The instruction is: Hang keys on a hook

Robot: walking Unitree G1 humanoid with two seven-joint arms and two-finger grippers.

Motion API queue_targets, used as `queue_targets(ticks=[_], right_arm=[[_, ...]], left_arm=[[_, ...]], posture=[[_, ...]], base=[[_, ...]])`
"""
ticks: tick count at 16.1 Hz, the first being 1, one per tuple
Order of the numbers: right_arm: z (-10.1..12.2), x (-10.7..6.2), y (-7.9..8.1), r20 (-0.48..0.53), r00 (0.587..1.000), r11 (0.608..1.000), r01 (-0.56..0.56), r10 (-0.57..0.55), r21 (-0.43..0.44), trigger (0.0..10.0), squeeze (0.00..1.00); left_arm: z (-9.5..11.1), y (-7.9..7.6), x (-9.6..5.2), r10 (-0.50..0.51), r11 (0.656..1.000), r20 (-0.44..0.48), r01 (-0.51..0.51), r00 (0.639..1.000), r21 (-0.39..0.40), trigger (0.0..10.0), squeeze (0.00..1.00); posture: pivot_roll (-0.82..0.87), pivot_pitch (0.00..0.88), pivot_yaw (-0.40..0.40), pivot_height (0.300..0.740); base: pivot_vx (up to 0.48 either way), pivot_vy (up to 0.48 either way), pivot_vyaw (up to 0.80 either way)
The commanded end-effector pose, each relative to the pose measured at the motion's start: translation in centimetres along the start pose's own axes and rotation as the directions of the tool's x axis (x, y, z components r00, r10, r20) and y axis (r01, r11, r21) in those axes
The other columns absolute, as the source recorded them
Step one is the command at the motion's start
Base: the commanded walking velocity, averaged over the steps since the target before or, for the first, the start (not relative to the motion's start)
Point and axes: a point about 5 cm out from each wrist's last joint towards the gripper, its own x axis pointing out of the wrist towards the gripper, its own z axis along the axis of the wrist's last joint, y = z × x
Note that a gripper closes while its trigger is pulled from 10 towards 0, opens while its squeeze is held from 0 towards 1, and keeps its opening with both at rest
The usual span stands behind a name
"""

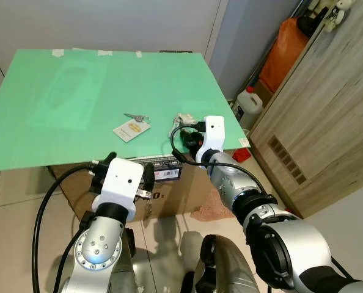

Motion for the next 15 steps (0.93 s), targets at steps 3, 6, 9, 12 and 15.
queue_targets(ticks=[3,6,9,12,15], right_arm=[[-0.8,-0.1,1.1,0.012,1.0,1.0,-0.027,0.027,0.013,0.0,0.0],[1.0,0.0,1.1,0.105,0.994,0.997,-0.034,0.041,-0.072,0.0,0.0],[3.2,0.1,1.4,0.199,0.978,0.996,-0.049,0.064,-0.08,0.0,0.0],[4.0,-0.2,1.3,0.242,0.965,0.989,-0.07,0.1,-0.132,0.0,0.0],[3.2,-0.8,0.1,0.223,0.972,0.986,-0.029,0.067,-0.166,10.0,0.0]], left_arm=[[-0.1,-0.6,0.3,-0.035,0.999,0.004,0.035,0.999,-0.013,10.0,0.0],[-0.1,-0.5,0.7,-0.048,0.999,0.012,0.048,0.999,-0.013,10.0,0.0],[0.0,-0.7,1.7,-0.057,0.998,0.028,0.058,0.998,-0.012,10.0,0.0],[0.1,-0.5,2.5,-0.051,0.999,0.047,0.052,0.998,-0.009,10.0,0.0],[0.1,-0.7,3.3,-0.063,0.998,0.059,0.064,0.996,-0.004,10.0,0.0]], posture=[[0.28,0.112,-0.142,0.601],[0.25,0.102,-0.127,0.601],[0.24,0.07,-0.127,0.601],[0.22,0.029,-0.123,0.601],[0.16,0.013,-0.099,0.601]], base=[[0.0,0.0,0.0],[0.0,0.0,0.0],[0.0,0.0,0.0],[0.0,0.0,0.0],[0.0,0.0,0.0]])
